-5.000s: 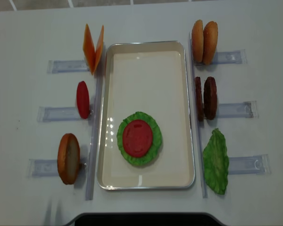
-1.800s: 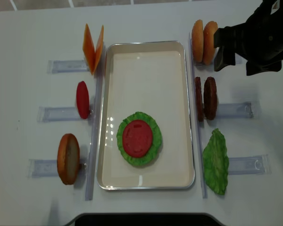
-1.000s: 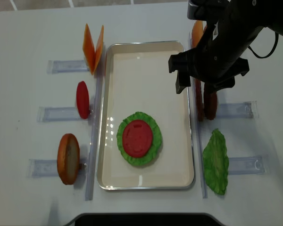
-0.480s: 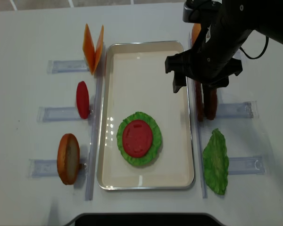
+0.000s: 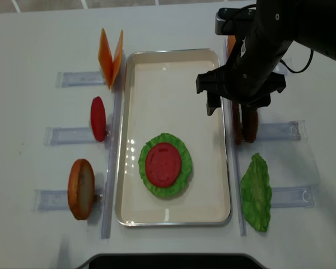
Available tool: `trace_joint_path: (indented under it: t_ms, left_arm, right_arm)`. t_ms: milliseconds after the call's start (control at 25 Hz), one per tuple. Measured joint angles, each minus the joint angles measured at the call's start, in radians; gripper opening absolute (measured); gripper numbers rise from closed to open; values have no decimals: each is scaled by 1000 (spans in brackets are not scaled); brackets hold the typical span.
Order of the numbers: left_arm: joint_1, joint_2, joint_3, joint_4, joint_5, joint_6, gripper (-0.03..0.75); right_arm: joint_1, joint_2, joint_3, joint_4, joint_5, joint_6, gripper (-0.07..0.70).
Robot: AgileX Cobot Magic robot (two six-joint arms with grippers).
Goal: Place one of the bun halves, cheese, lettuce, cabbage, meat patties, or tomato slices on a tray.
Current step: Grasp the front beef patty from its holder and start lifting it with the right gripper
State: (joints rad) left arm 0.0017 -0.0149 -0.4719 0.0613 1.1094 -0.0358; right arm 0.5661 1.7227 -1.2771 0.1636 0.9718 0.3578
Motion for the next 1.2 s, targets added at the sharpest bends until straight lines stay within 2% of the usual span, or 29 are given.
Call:
trace_joint_path:
  t_ms: [440, 1000, 1200]
  left_arm:
    - [0, 0, 0, 0, 0, 0, 0]
    - [0, 0, 0, 0, 0, 0, 0]
    - [0, 0, 0, 0, 0, 0, 0]
  right_arm:
    - [0, 25, 0, -21, -21, -2, 538]
    - [0, 62, -1, -82, -20, 20, 538]
    - [1, 62, -1, -131, -15, 49, 505]
